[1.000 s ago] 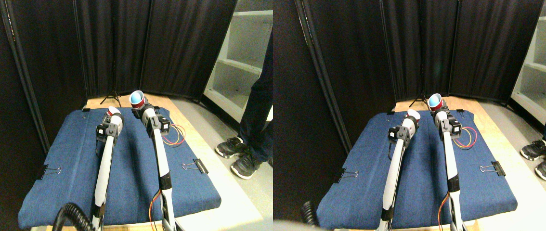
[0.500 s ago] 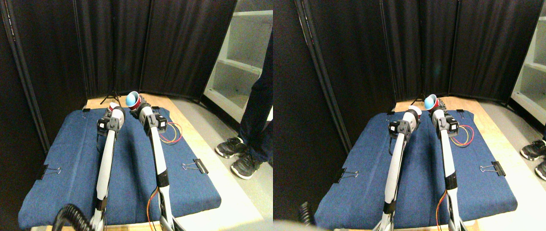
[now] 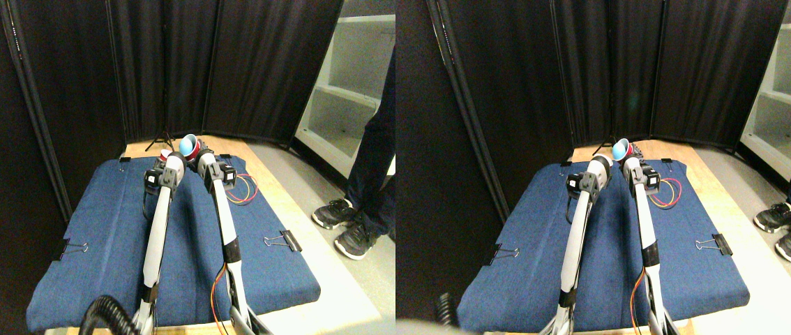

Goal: Pour (bimanual)

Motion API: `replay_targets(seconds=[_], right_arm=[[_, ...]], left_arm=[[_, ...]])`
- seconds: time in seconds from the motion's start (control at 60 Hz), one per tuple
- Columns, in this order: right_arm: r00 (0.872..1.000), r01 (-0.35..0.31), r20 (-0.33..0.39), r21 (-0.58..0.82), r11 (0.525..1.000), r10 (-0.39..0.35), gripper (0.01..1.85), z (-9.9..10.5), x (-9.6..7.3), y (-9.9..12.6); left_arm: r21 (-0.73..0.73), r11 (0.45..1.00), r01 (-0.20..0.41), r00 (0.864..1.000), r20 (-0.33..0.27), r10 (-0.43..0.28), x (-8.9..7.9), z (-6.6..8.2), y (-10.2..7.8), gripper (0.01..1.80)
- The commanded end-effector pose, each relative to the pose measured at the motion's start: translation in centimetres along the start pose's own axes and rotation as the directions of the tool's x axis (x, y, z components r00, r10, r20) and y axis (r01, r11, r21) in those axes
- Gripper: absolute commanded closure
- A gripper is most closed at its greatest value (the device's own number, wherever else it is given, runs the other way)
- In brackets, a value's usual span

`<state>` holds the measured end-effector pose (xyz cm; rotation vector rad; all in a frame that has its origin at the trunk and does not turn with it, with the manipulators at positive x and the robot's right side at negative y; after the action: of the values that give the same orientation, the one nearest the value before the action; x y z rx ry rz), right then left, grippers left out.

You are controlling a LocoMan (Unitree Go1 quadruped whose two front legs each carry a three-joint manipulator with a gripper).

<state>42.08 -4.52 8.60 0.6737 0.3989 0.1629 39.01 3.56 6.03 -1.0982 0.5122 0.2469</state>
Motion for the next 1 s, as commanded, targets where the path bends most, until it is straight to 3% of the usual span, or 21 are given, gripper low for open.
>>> replay_targets(seconds=[0.017,0.217,0.533,1.0], right_arm=[[0.999,-0.045,0.029,-0.021,0.999,0.045,1.53,0.2,0.4,0.8],[0.996,-0.080,0.037,-0.130,0.988,0.086,1.53,0.3,0.4,1.2],[0.997,-0.054,0.047,-0.198,0.979,0.065,1.53,0.7,-0.1,2.1],[0.993,-0.110,0.004,-0.388,0.915,0.121,1.53,1.6,-0.6,4.3]], left_arm=[[-0.011,1.000,0.028,1.000,0.010,-0.028,-0.2,0.0,-0.8,1.48],[0.017,1.000,0.026,1.000,0.002,-0.026,-0.1,0.3,-0.6,1.48],[-0.006,1.000,0.013,1.000,0.003,-0.013,0.3,0.2,-0.3,1.48],[-0.013,1.000,0.015,1.000,0.007,-0.015,0.5,0.4,0.1,1.48]])
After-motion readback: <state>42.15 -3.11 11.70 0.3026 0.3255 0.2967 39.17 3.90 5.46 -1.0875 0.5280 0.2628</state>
